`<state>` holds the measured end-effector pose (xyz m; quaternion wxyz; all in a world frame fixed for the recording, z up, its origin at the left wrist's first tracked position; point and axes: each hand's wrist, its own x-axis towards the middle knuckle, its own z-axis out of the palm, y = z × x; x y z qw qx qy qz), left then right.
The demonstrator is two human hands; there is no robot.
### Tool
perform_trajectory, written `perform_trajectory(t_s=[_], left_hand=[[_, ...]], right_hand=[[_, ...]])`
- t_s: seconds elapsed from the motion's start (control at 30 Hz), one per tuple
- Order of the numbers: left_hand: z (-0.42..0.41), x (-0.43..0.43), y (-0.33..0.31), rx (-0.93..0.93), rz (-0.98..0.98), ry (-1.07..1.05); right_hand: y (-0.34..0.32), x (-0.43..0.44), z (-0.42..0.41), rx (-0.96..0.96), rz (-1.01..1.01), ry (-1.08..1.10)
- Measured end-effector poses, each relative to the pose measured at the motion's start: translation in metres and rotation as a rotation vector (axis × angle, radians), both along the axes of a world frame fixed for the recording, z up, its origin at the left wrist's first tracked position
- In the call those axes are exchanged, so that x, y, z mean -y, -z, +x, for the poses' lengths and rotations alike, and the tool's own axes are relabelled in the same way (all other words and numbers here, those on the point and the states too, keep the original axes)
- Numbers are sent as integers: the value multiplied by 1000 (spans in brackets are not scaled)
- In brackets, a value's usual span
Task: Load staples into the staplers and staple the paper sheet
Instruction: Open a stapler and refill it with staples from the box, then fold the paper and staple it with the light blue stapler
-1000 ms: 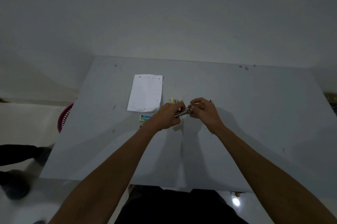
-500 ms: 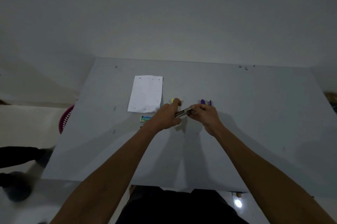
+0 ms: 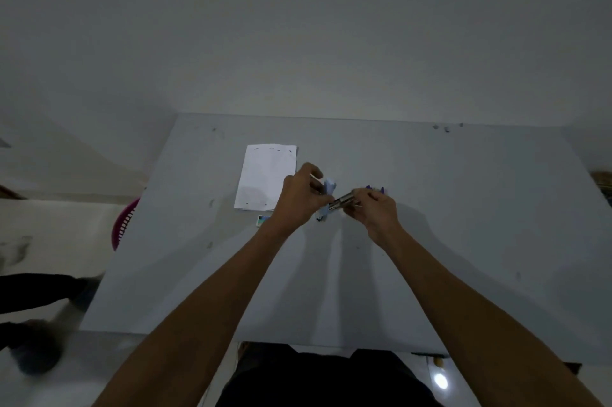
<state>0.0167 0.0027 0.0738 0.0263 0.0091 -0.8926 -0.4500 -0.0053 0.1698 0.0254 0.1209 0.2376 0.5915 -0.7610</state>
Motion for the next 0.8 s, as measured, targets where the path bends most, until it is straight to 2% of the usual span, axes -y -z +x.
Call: perform_trajectory(t_s=[0.1, 0.23, 0.33, 0.5, 0.63, 0.8], left_hand=[[0, -9, 10, -50, -53, 2], [0, -16, 24, -27, -117, -48], [1, -16, 25, -38, -115, -68], [6, -2, 25, -12, -85, 28], [1, 29, 32, 3, -64, -144], [-18, 87, 50, 171, -119, -423]], right_hand=[[-1, 6, 2, -22, -49, -59], [0, 11, 5, -31, -146, -203], [0, 12, 9, -38, -107, -318], [4, 22, -1, 12, -26, -221], [2, 42, -20, 100, -46, -156], [-1, 90, -46, 222, -9, -224]])
